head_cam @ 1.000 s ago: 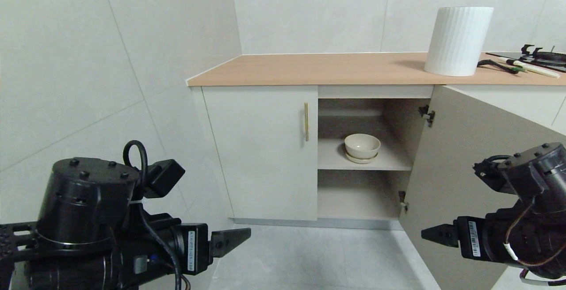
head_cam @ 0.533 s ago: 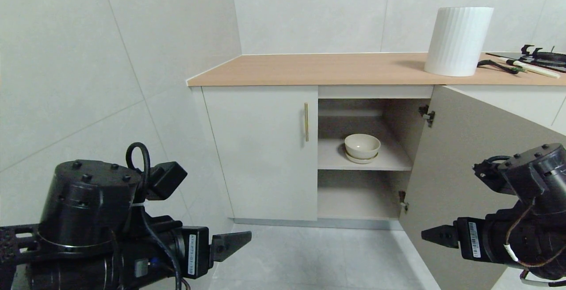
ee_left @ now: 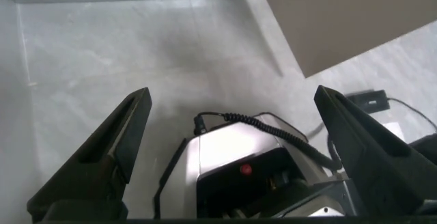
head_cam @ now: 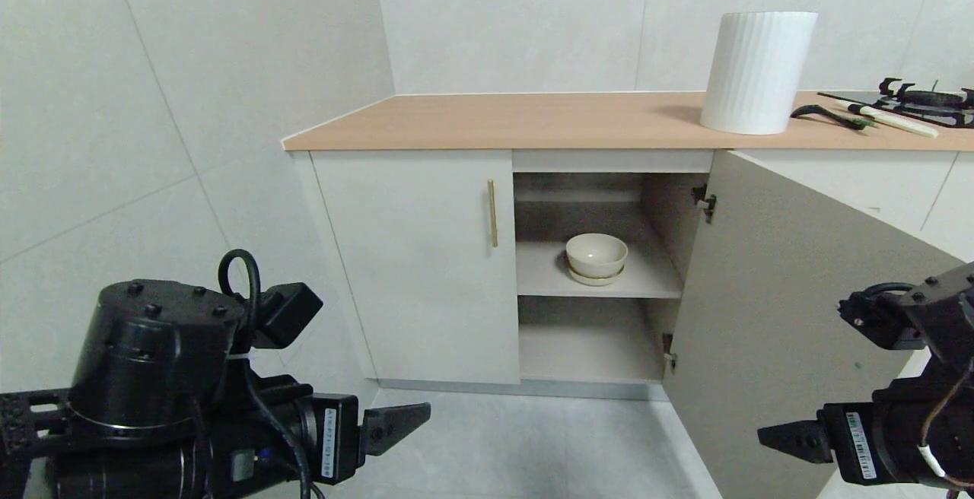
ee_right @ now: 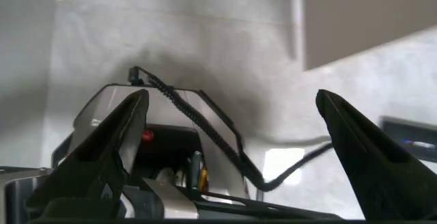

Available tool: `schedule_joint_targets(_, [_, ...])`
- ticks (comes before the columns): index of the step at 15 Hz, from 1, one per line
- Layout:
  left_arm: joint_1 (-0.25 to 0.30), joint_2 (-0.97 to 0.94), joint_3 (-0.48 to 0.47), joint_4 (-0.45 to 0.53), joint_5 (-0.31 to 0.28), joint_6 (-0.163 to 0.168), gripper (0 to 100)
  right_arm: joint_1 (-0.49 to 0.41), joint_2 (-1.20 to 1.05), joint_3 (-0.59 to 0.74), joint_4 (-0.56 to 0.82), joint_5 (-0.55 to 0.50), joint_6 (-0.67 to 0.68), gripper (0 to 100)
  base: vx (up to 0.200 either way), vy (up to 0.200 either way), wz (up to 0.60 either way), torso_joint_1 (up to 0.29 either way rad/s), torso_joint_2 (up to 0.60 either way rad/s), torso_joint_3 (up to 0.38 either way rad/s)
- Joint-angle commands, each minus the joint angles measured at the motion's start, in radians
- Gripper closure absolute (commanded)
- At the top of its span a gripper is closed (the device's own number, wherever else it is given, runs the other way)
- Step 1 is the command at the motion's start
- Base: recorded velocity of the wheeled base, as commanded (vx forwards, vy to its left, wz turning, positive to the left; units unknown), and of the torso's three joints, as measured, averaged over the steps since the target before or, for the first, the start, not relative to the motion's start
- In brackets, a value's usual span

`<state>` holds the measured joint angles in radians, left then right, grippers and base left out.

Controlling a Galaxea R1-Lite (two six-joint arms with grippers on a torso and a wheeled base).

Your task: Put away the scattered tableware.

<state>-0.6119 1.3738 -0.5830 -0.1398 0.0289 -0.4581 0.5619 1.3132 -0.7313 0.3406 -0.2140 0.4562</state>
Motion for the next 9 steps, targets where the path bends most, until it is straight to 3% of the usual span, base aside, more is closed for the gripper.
schedule_joint_targets(1, [0.000,0.001,0.000,0.000,0.000,-0.001,0,-0.002,-0.022,0.000,0.018,-0.001,-0.005,0,0.000,-0.200,0.00,0.002,0.00,-0.002])
schedule_joint_targets(2, [0.000,0.001,0.000,0.000,0.000,-0.001,0,-0.013,-0.022,0.000,0.026,-0.010,-0.008,0,0.000,-0.200,0.00,-0.007,0.00,-0.002])
schedule_joint_targets(6, [0.000,0.001,0.005,-0.001,-0.003,0.001,0,-0.050,-0.048,-0.028,0.141,-0.067,-0.042,0,0.000,0.000,0.00,0.000,0.00,0.000])
schedule_joint_targets(9, [-0.002,-0.001,0.005,-0.003,-0.003,-0.001,0,-0.148,-0.088,-0.057,0.181,-0.084,-0.088,0,0.000,0.000,0.00,0.000,0.00,0.000])
